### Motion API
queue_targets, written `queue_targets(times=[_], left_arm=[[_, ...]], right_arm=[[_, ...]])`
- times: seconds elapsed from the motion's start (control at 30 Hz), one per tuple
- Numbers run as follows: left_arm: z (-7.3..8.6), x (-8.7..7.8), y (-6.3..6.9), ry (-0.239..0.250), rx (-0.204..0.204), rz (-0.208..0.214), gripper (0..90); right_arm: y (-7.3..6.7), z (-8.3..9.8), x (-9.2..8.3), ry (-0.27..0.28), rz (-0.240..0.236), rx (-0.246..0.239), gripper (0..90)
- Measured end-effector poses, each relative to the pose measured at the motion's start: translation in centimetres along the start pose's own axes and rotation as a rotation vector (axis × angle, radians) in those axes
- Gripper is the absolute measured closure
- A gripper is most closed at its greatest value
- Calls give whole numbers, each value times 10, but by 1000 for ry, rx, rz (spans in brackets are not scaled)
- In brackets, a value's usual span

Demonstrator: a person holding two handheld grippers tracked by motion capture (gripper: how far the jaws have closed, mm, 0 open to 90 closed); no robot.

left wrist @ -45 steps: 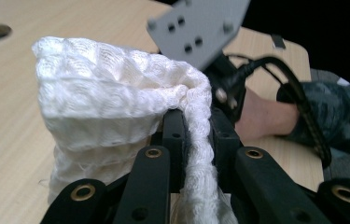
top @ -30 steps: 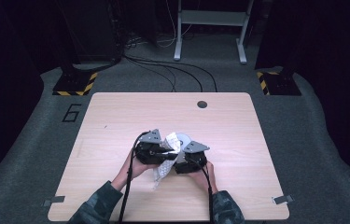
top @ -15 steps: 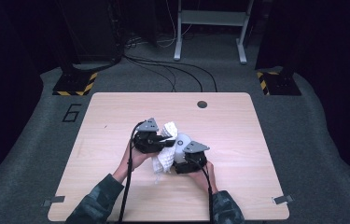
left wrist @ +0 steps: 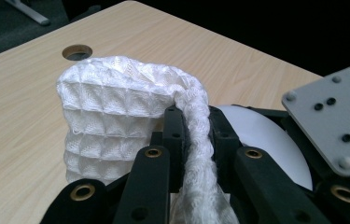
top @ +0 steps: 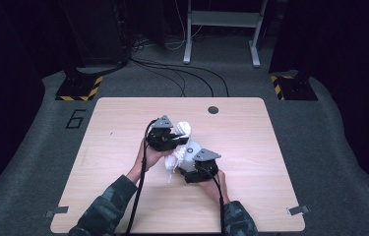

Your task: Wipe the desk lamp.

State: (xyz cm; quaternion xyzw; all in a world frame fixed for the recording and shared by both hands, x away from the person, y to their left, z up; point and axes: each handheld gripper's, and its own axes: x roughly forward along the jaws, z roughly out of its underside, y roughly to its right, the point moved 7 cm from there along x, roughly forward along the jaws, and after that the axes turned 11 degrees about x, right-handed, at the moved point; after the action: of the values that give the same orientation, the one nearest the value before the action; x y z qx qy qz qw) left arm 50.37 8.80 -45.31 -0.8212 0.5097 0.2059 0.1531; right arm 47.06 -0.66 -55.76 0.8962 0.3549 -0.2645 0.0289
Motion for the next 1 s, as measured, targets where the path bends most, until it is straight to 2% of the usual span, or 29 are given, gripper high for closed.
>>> queue_targets(times=[0.13,0.3,0.5,0.6,0.63,0.7,1.0], left_arm=[[-1,4,-3,2,-10,-5,806],[-3,7,-9,-3,-6,-29,806],[-3,16,-16,-4,-21,-51,806],[-2,20,-19,-7,-14,-61,807],[-1,20,-19,-17,-24,-53,806],[-1,22,-21,-6,-22,-62,806],[10,26,-25,-1,-76,-56,806]], right_arm=[[0,0,0,-1,-1,-1,65],[0,0,0,-1,0,-1,65],[0,0,0,-1,0,-1,65],[0,0,0,-1,0,-1,65],[0,0,0,0,0,-1,64],[0,0,0,0,0,-2,65],[0,0,0,-1,0,0,65]])
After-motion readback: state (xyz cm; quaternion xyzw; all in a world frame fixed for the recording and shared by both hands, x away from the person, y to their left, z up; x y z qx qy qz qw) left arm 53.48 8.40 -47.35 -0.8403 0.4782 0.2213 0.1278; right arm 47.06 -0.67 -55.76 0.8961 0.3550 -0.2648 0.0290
